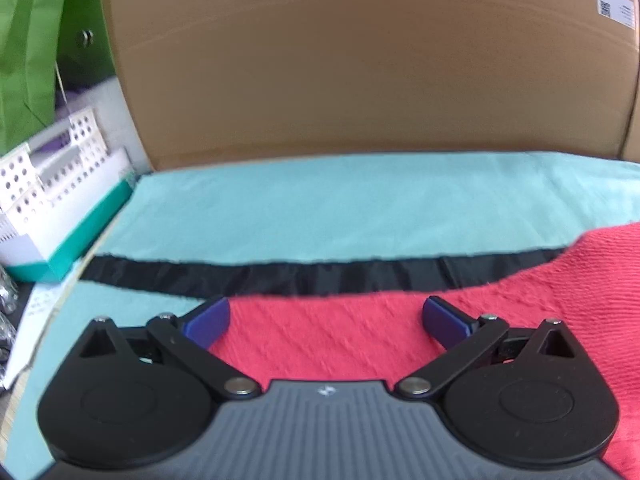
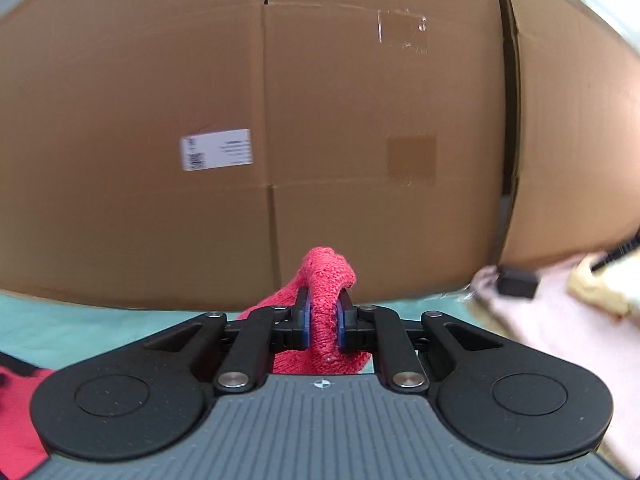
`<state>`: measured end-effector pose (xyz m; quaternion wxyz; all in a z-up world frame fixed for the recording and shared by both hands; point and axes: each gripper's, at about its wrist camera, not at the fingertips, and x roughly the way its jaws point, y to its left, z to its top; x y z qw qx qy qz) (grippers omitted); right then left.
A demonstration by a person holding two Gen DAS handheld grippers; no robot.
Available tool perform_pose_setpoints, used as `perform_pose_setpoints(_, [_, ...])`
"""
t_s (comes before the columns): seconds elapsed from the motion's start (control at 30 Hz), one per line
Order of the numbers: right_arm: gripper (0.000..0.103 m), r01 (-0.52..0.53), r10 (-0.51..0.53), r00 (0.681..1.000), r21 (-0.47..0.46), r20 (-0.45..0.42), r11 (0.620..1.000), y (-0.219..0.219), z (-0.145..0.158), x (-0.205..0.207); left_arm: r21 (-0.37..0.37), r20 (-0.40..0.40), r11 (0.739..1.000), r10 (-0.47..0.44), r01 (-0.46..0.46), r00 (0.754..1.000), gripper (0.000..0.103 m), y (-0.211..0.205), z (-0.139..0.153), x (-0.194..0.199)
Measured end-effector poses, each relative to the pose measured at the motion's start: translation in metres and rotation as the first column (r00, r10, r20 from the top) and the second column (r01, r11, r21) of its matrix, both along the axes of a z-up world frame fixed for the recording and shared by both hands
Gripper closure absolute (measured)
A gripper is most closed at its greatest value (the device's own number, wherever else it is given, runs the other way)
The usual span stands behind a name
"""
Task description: Fold clothes
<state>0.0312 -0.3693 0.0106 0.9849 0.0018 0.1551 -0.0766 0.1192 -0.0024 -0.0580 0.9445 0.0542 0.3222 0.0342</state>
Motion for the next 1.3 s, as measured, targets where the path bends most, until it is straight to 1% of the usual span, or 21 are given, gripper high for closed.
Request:
perform_pose_setpoints(0.07, [0.09,0.026,-0.029,0.996,-0.039,-0.086,0.999,-0.002,-0.022,0.022,0.002,-0.005,1.0,-0.01,0.01,1.0,0.001,-0.002,0.001,0.003])
perform_pose_setpoints(0.1, [0.086,0.026,-0.032,0.992,-0.048,-0.122,0.998,-0.002,-0.03,0.03,0.003,-0.008,1.0,-0.02,0.02,1.0,0.001,-0.002,0.001,0.003])
perform_pose_setpoints(0.2, [0.085,-0.061,0.062,0.984,0.012,-0.169,0.998,0.003,-0.029,0.026,0.0,-0.012,0.999,-0.049,0.049,0.999,0.001,0.0,-0.001,-0.001])
perform_pose_setpoints(0.27, [0.081,-0.118,0.126,0.972,0.054,-0.197,0.992,0.007,-0.029,0.024,-0.03,-0.028,0.998,-0.062,0.061,0.998,0.001,0.004,0.003,-0.001])
perform_pose_setpoints(0.3, [0.072,-0.145,0.158,0.965,0.075,-0.21,0.986,0.009,-0.029,0.023,-0.047,-0.036,0.997,-0.068,0.066,0.997,0.001,0.006,0.005,-0.001])
perform_pose_setpoints(0.33, [0.055,-0.172,0.19,0.956,0.097,-0.223,0.98,0.011,-0.028,0.022,-0.082,-0.037,0.994,-0.079,0.076,0.996,0.001,0.007,0.01,-0.001])
perform_pose_setpoints(0.4, [0.032,-0.235,0.262,0.935,0.139,-0.239,0.962,0.017,-0.027,0.02,-0.142,-0.038,0.984,-0.117,0.111,0.992,0.001,0.005,0.02,-0.002])
perform_pose_setpoints(0.43, [0.03,-0.295,0.323,0.918,0.148,-0.231,0.944,0.028,-0.023,0.021,-0.156,-0.043,0.978,-0.145,0.137,0.988,0.001,0.001,0.025,-0.003])
perform_pose_setpoints(0.53, [0.032,-0.416,0.442,0.861,0.151,-0.25,0.896,0.06,-0.016,0.018,-0.13,-0.038,0.962,-0.245,0.239,0.969,0.001,-0.011,0.031,-0.023])
perform_pose_setpoints(0.63, [0.036,-0.582,0.654,0.71,0.306,-0.26,0.754,0.071,-0.017,-0.003,-0.079,-0.035,0.953,-0.297,0.293,0.954,0.001,-0.014,0.031,-0.044])
perform_pose_setpoints(0.67, [0.036,-0.633,0.705,0.66,0.313,-0.26,0.708,0.078,-0.018,-0.016,-0.073,-0.035,0.956,-0.288,0.285,0.957,0.001,-0.012,0.03,-0.046])
perform_pose_setpoints(0.73, [0.035,-0.728,0.765,0.58,0.243,-0.279,0.641,0.098,-0.017,-0.048,-0.063,-0.034,0.961,-0.271,0.269,0.962,0.001,-0.008,0.029,-0.051])
perform_pose_setpoints(0.83, [0.034,-0.811,0.8,0.5,0.144,-0.33,0.567,0.133,-0.016,-0.091,-0.047,-0.032,0.969,-0.245,0.244,0.969,0.001,-0.002,0.028,-0.057])
perform_pose_setpoints(0.9, [0.034,-0.821,0.764,0.518,0.026,-0.384,0.57,0.153,-0.022,-0.109,-0.036,-0.031,0.973,-0.228,0.227,0.973,0.001,0.002,0.027,-0.062])
perform_pose_setpoints(0.97, [0.041,-0.812,0.712,0.554,-0.092,-0.431,0.577,0.167,-0.034,-0.119,-0.035,-0.025,0.975,-0.218,0.217,0.976,0.001,0.005,0.027,-0.066])
perform_pose_setpoints(1.03, [0.085,-0.792,0.659,0.579,-0.14,-0.48,0.594,0.173,-0.048,-0.114,-0.029,-0.018,0.973,-0.229,0.228,0.973,0.001,0.004,0.029,-0.072])
perform_pose_setpoints(1.1, [0.088,-0.772,0.627,0.594,-0.138,-0.504,0.621,0.173,-0.057,-0.106,-0.018,-0.023,0.962,-0.273,0.273,0.962,0.001,0.002,0.03,-0.083])
perform_pose_setpoints(1.13, [0.09,-0.762,0.633,0.597,-0.103,-0.493,0.639,0.17,-0.056,-0.101,-0.012,-0.025,0.955,-0.296,0.296,0.955,0.001,0.001,0.03,-0.088])
perform_pose_setpoints(1.2, [0.091,-0.742,0.675,0.586,0.038,-0.448,0.669,0.157,-0.048,-0.09,0.001,-0.032,0.94,-0.342,0.342,0.939,0.001,0.0,0.03,-0.1])
perform_pose_setpoints(1.23, [0.09,-0.737,0.725,0.556,0.162,-0.407,0.656,0.147,-0.046,-0.082,0.01,-0.038,0.931,-0.364,0.365,0.931,0.001,0.0,0.029,-0.106])
perform_pose_setpoints(1.3, [0.093,-0.702,0.807,0.505,0.4,-0.305,0.59,0.126,-0.042,-0.067,0.024,-0.052,0.914,-0.404,0.405,0.913,0.001,-0.002,0.025,-0.117])
